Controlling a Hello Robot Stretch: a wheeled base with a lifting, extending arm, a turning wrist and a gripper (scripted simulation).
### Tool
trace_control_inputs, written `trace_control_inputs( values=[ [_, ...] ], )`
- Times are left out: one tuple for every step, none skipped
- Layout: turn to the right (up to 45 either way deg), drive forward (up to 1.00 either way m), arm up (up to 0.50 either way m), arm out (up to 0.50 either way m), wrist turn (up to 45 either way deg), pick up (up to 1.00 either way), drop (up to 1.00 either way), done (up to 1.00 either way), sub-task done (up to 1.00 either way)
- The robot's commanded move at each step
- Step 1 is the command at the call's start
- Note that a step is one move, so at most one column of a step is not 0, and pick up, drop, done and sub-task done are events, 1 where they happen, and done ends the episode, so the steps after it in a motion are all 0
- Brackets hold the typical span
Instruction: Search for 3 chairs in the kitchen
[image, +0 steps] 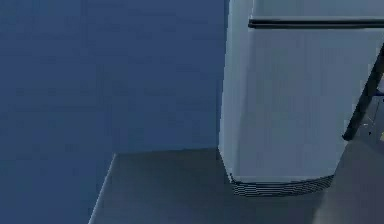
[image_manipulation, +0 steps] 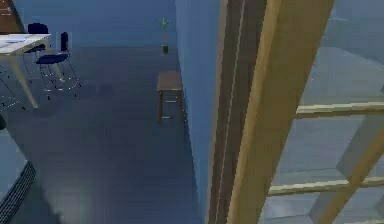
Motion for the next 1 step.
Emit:
trace_control_inputs(
  values=[
    [36.0,0.0,0.0,0.0,0.0,0.0,0.0,0.0,0.0]
  ],
)
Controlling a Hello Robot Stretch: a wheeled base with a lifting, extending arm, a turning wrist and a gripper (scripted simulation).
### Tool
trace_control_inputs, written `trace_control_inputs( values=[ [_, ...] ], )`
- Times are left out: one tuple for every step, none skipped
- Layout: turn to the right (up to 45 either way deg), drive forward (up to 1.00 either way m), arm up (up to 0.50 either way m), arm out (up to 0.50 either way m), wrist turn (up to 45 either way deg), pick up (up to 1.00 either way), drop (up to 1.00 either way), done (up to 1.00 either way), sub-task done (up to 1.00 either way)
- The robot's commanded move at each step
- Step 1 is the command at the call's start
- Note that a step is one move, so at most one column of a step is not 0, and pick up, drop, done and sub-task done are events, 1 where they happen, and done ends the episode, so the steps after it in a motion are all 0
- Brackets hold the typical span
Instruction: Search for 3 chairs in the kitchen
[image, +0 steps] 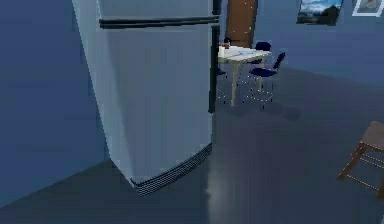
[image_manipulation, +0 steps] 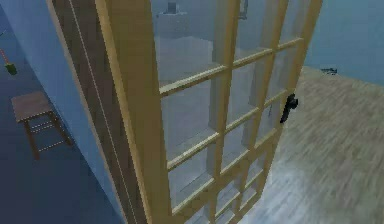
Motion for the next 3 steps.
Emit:
trace_control_inputs(
  values=[
    [0.0,0.3,0.0,0.0,0.0,0.0,0.0,0.0,0.0],
    [33.0,0.0,0.0,0.0,0.0,0.0,0.0,0.0,0.0],
    [0.0,1.0,0.0,0.0,0.0,0.0,0.0,0.0,0.0]
  ],
)
